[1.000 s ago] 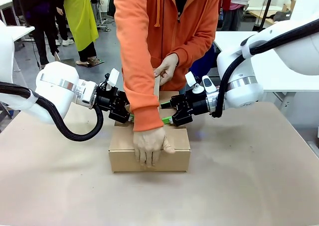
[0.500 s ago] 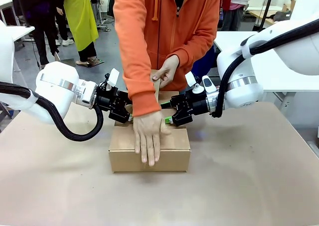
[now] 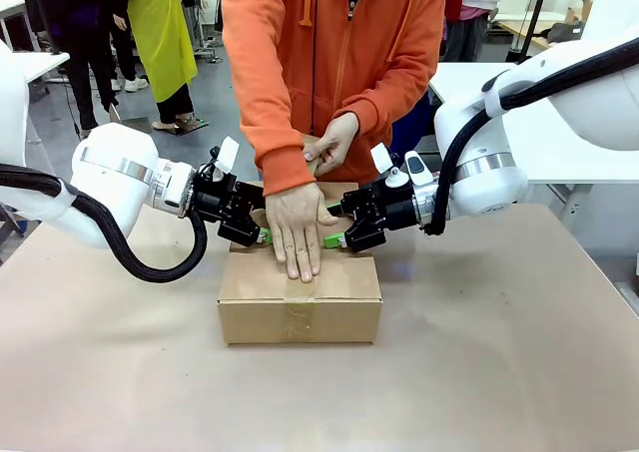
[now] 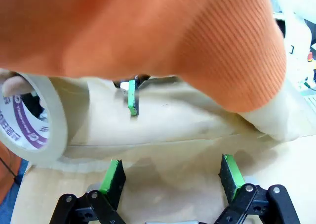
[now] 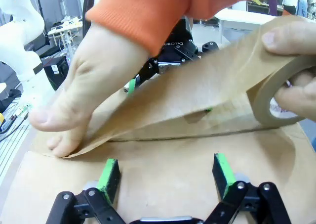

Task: Pack the gift set into the box.
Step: Press and hold the closed box until the human finishes sealing it.

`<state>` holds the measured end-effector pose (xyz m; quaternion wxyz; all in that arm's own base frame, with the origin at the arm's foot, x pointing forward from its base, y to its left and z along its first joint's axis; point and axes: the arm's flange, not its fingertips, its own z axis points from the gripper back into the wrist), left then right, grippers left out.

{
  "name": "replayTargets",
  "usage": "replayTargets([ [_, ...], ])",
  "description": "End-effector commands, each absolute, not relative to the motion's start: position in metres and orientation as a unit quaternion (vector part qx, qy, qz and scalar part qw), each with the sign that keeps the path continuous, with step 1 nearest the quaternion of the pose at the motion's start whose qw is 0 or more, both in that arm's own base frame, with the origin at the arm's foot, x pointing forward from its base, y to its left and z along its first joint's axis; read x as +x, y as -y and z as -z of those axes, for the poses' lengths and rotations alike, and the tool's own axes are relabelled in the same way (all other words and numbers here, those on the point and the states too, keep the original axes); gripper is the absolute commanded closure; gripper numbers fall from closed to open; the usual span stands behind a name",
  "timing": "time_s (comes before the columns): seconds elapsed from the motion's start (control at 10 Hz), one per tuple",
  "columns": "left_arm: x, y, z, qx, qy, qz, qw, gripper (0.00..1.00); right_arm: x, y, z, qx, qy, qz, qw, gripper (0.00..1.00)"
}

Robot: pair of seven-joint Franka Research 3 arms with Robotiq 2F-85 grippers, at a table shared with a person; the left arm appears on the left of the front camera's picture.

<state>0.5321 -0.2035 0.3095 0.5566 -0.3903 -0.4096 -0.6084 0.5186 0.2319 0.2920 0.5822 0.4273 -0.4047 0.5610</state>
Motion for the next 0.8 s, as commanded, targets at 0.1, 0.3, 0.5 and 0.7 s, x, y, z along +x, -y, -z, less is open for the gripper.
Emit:
replayTargets([
  [0.1,0.5303,0.202,-0.3036,-0.392,0.405,0.613,0.554,0.0,0.5171,-0.2314,-0.2899,0.422,0.403,-0.563,0.585,0.0],
  [0.3,0.5303,0.202,-0.3036,-0.392,0.405,0.613,0.554,0.0,0.5171,-0.2314,-0.2899,0.422,0.403,-0.563,0.585,0.0],
  [0.5,0.5303,0.202,-0.3036,-0.392,0.405,0.613,0.554,0.0,0.5171,-0.2314,-0.2899,0.422,0.403,-0.563,0.585,0.0],
  [0.7,0.5303,0.202,-0.3036,-0.392,0.405,0.613,0.554,0.0,0.5171,-0.2314,-0.2899,0.422,0.403,-0.563,0.585,0.0],
])
